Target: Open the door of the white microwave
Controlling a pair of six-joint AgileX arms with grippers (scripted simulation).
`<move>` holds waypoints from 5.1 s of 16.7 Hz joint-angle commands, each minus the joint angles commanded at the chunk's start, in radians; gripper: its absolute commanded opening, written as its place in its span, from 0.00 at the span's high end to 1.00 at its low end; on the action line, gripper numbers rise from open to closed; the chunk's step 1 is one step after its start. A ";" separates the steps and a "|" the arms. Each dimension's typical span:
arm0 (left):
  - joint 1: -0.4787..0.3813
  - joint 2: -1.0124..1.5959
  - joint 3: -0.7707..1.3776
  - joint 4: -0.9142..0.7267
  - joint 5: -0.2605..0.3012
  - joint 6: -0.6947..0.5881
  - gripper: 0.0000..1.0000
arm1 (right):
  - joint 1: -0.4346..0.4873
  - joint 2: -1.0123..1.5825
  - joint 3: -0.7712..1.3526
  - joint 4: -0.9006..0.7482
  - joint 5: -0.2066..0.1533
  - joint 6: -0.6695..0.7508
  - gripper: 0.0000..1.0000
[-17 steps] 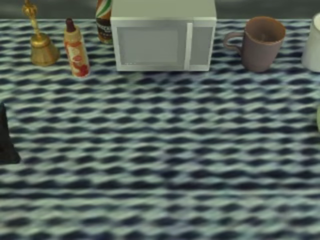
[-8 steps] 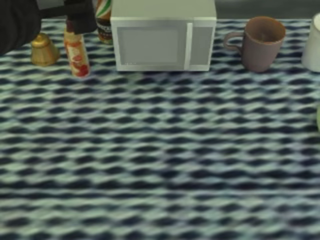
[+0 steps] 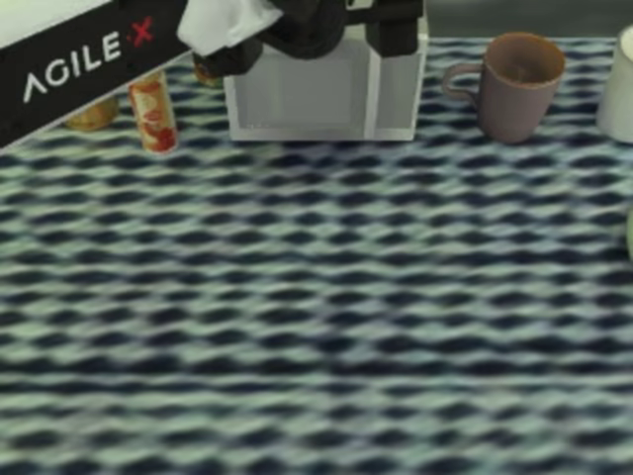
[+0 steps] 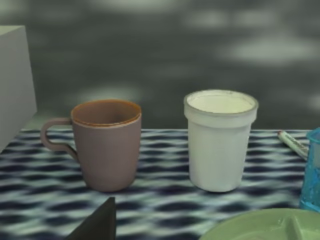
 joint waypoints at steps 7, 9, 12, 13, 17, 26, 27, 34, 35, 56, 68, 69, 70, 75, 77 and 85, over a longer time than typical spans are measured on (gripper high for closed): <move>-0.081 0.232 0.203 -0.103 -0.049 -0.065 0.00 | 0.000 0.000 0.000 0.000 0.000 0.000 0.00; -0.081 0.232 0.203 -0.103 -0.049 -0.065 0.00 | 0.000 0.000 0.000 0.000 0.000 0.000 0.00; -0.076 0.235 0.202 -0.098 -0.046 -0.062 0.00 | 0.000 0.000 0.000 0.000 0.000 0.000 0.00; -0.072 0.249 0.213 -0.089 -0.044 -0.057 0.00 | 0.000 0.000 0.000 0.000 0.000 0.000 0.00; -0.033 0.387 0.284 -0.017 -0.020 -0.021 0.00 | 0.000 0.000 0.000 0.000 0.000 0.000 0.00; -0.013 0.437 0.313 0.018 -0.008 -0.002 0.23 | 0.000 0.000 0.000 0.000 0.000 0.000 0.00; -0.013 0.437 0.313 0.018 -0.008 -0.002 0.30 | 0.000 0.000 0.000 0.000 0.000 0.000 0.00; -0.013 0.437 0.313 0.018 -0.008 -0.002 0.83 | 0.000 0.000 0.000 0.000 0.000 0.000 0.00; -0.013 0.437 0.313 0.018 -0.008 -0.002 0.90 | 0.000 0.000 0.000 0.000 0.000 0.000 0.00; -0.048 0.330 0.126 0.084 -0.029 -0.034 1.00 | 0.000 0.000 0.000 0.000 0.000 0.000 0.00; -0.048 0.330 0.126 0.084 -0.029 -0.034 1.00 | 0.000 0.000 0.000 0.000 0.000 0.000 0.00; -0.048 0.330 0.126 0.084 -0.029 -0.034 1.00 | 0.000 0.000 0.000 0.000 0.000 0.000 0.00; -0.048 0.330 0.126 0.084 -0.029 -0.034 1.00 | 0.000 0.000 0.000 0.000 0.000 0.000 0.00; -0.048 0.330 0.126 0.084 -0.029 -0.034 1.00 | 0.000 0.000 0.000 0.000 0.000 0.000 0.00; -0.055 0.338 0.127 0.087 -0.023 -0.039 1.00 | 0.000 0.000 0.000 0.000 0.000 0.000 0.00; -0.045 0.274 0.028 0.149 0.003 0.019 1.00 | 0.000 0.000 0.000 0.000 0.000 0.000 0.00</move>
